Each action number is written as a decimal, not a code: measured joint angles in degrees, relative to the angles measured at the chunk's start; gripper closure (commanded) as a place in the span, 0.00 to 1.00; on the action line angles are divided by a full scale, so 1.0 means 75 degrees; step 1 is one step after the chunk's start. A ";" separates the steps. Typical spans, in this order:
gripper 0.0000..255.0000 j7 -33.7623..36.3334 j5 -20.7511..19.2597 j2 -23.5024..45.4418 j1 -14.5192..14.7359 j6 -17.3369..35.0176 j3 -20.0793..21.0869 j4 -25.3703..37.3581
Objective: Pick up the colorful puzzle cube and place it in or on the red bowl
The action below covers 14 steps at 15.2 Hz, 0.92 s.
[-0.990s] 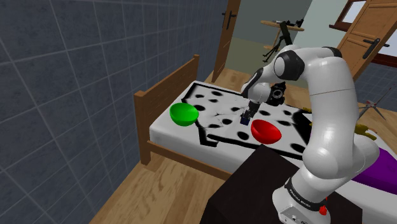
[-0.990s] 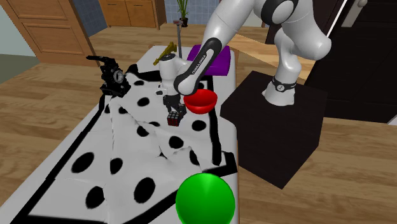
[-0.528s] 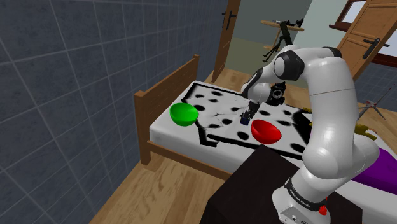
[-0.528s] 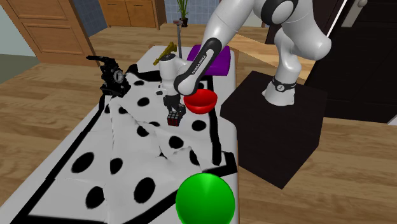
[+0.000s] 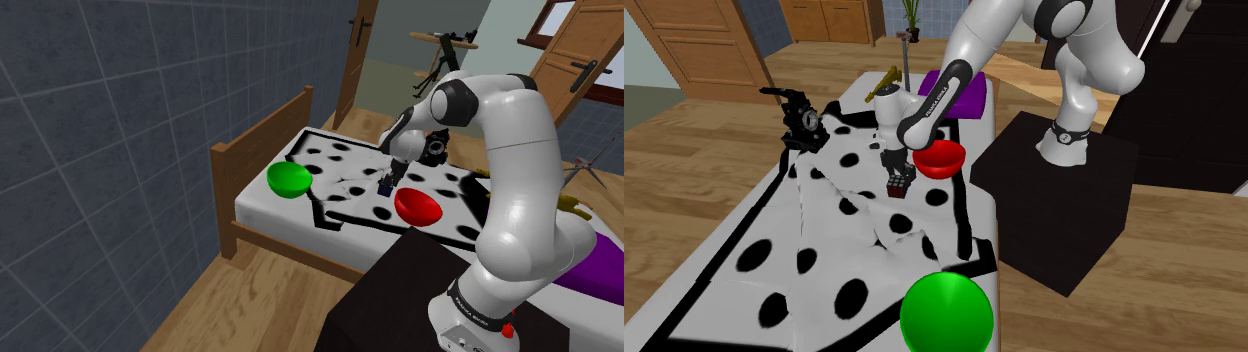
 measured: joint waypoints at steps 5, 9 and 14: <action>1.00 0.0087 -0.0143 -0.0323 0.0103 -0.0246 -0.0151 -0.0082; 1.00 0.0189 -0.0300 -0.0684 0.0232 -0.0475 -0.0307 -0.0210; 1.00 0.0322 -0.0504 -0.1088 0.0374 -0.0782 -0.0488 -0.0298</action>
